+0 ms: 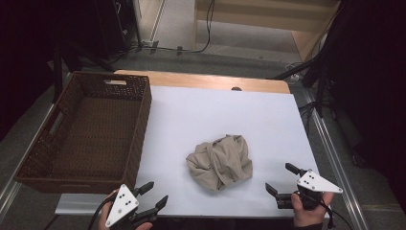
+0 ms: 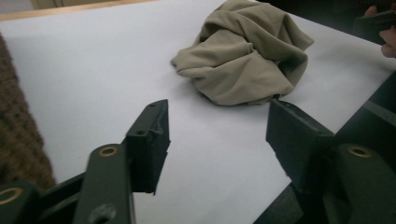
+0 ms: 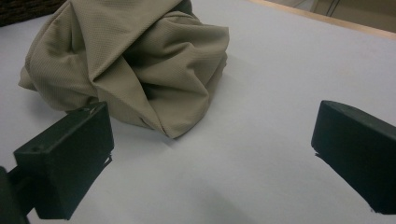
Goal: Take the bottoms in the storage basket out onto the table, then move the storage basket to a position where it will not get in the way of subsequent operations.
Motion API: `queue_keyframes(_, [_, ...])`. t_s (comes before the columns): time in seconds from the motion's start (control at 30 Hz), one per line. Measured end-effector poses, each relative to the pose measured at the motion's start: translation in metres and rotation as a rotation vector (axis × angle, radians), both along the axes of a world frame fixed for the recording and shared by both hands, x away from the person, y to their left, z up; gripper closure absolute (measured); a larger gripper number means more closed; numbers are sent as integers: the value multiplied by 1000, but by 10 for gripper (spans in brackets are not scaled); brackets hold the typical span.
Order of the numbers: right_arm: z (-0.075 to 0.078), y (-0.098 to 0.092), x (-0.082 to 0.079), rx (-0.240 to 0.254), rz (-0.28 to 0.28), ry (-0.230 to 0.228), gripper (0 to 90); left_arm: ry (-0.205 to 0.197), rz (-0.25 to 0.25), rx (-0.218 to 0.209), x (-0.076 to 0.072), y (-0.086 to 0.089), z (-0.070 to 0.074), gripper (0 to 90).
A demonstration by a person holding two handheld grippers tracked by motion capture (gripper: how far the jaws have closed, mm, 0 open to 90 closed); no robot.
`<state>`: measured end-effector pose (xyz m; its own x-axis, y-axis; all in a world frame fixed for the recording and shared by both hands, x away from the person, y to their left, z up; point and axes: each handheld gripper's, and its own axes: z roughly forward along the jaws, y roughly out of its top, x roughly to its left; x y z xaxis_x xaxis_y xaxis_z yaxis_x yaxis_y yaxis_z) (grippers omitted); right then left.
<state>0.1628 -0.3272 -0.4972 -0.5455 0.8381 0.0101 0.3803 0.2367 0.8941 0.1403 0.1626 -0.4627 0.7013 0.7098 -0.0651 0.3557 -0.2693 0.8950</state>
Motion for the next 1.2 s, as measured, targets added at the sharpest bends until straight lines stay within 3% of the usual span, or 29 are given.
queue_keyframes(0.13, [-1, 0, 1, -4, 2, 3, 0, -24, 31, -5, -6, 16, -1, 540])
queue_keyframes(0.2, [-2, 1, 1, -3, -1, 9, 0, -23, 55, -21, -7, 27, 0, 642])
queue_keyframes(0.23, [-2, 1, 1, -3, -1, 9, 0, -25, 70, -26, -7, 32, 1, 642])
queue_keyframes(0.33, [-3, 1, 2, -8, 3, 5, 0, -29, 93, -51, -9, 47, 1, 789])
queue_keyframes(0.4, [-3, 1, 2, -6, 3, 10, 0, -18, 110, -51, -9, 57, -1, 836])
queue_keyframes(0.57, [-4, 1, 2, -4, -4, 12, 0, -3, 124, -66, -8, 70, -3, 896])
queue_keyframes(0.8, [-4, 1, 2, -3, -4, 15, 0, 5, 170, -56, -7, 93, -7, 897])
queue_keyframes(0.97, [-4, 0, 2, -1, -8, 17, 0, 11, 189, -85, -7, 109, -8, 900])
queue_keyframes(1.2, [-4, 2, 2, -5, -3, 15, 0, 4, 232, -91, -11, 130, -9, 900])
